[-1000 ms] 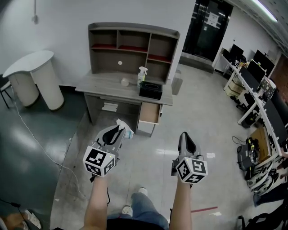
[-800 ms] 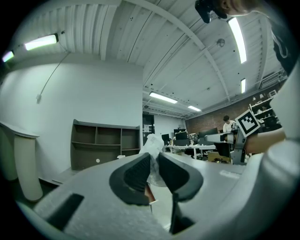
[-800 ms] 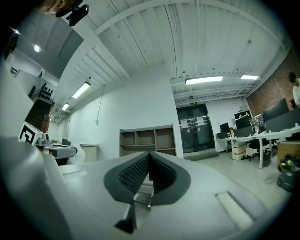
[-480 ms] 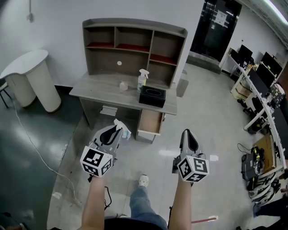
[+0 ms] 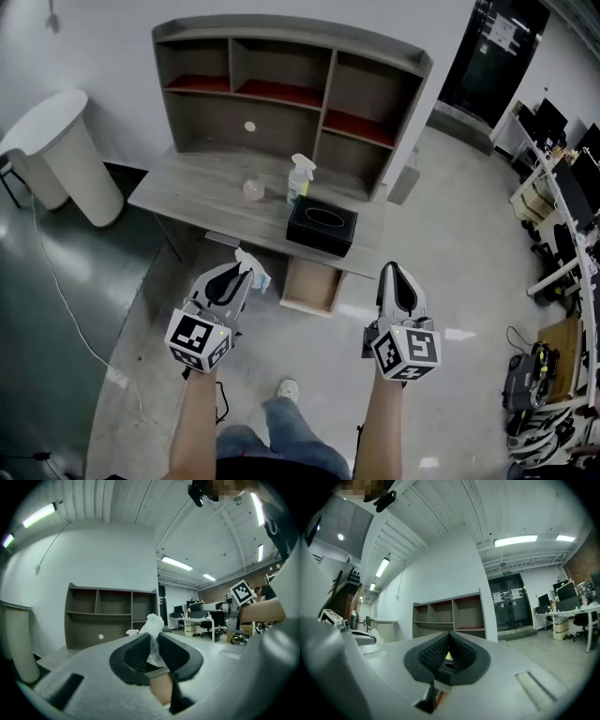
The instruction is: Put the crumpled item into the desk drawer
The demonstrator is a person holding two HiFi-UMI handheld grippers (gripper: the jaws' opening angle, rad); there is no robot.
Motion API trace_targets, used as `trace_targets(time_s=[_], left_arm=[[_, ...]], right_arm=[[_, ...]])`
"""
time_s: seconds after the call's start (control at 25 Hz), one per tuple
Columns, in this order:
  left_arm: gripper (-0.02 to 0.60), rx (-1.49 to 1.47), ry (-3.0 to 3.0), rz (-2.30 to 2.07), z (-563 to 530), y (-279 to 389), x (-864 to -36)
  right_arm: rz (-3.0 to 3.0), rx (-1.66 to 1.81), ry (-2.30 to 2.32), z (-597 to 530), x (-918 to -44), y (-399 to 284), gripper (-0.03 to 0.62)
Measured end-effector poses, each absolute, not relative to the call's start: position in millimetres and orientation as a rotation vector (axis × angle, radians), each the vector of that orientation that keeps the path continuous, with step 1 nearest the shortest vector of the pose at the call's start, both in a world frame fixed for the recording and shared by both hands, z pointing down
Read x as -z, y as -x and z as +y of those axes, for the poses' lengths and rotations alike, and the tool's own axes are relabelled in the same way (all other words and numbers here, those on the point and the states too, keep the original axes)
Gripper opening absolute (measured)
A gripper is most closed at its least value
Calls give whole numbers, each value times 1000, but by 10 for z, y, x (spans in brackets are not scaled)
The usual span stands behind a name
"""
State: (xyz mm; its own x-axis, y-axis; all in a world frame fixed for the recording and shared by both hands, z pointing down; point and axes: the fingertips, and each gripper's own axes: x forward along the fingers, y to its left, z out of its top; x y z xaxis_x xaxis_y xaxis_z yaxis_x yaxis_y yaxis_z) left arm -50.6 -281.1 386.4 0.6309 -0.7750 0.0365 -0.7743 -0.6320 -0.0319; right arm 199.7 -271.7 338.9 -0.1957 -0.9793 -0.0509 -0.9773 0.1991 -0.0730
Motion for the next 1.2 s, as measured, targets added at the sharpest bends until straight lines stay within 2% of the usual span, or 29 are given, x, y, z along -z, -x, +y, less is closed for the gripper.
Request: trace_targets(time_s=[0.52,1.04,1.12,1.2], left_arm=[[59,214,2977,1372,-3706,-164,-4889],[64,613,3145,1368,-4142,-1078,-7236],[75,679,3166,1355,-4184,-1153,-7493],[139,720,3187,1344,-4206,-1204,-7660]], right_arm=[[2471,188,1914,-3696,-4067,-2087,11],[2459,565,2038,-3670,-5827,-2288,11],[2453,616,2057,-3632,-6037,-2335,11],[2449,648,2065,-3611,-6172,-2370,11]])
